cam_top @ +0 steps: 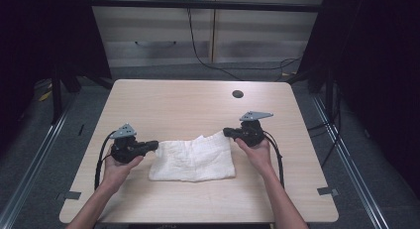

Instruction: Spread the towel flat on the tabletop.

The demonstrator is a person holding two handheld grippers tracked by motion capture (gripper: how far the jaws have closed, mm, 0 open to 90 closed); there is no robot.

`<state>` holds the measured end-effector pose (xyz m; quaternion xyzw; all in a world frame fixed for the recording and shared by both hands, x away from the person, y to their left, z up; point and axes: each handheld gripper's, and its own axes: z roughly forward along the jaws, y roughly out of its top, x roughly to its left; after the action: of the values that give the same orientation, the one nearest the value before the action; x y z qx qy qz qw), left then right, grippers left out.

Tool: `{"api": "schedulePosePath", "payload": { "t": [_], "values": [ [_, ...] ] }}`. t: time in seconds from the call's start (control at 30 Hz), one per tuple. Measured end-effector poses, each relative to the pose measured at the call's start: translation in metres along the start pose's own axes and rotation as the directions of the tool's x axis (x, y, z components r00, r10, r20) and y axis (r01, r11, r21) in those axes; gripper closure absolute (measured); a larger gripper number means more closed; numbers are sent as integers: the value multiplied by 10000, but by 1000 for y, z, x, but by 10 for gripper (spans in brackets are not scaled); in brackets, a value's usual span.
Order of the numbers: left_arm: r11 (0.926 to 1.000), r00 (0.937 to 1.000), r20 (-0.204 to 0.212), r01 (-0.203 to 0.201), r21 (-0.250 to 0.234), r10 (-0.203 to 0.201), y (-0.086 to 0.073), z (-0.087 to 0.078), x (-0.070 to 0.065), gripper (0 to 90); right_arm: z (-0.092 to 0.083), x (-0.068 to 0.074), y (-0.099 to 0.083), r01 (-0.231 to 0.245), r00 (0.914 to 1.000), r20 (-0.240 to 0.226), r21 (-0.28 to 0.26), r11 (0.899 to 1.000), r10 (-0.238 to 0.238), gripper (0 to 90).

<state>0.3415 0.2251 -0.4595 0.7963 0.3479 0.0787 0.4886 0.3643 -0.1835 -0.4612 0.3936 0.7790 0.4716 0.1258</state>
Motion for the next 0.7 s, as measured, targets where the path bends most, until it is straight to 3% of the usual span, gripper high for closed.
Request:
{"api": "schedulePosePath", "payload": {
  "t": [0.33, 0.7],
  "values": [
    [9975, 9998, 153, -75, -702, 86, 15, -10, -6, 881, -29, -10, 8, -343, 9993, 88, -818, 9961, 351, 872],
    [9891, 9988, 138, -440, -1406, 464, 38, -29, -8, 883, -51, -4, 34, 31, 10000, -41, -1284, 9917, -36, 872]
  ]
}}
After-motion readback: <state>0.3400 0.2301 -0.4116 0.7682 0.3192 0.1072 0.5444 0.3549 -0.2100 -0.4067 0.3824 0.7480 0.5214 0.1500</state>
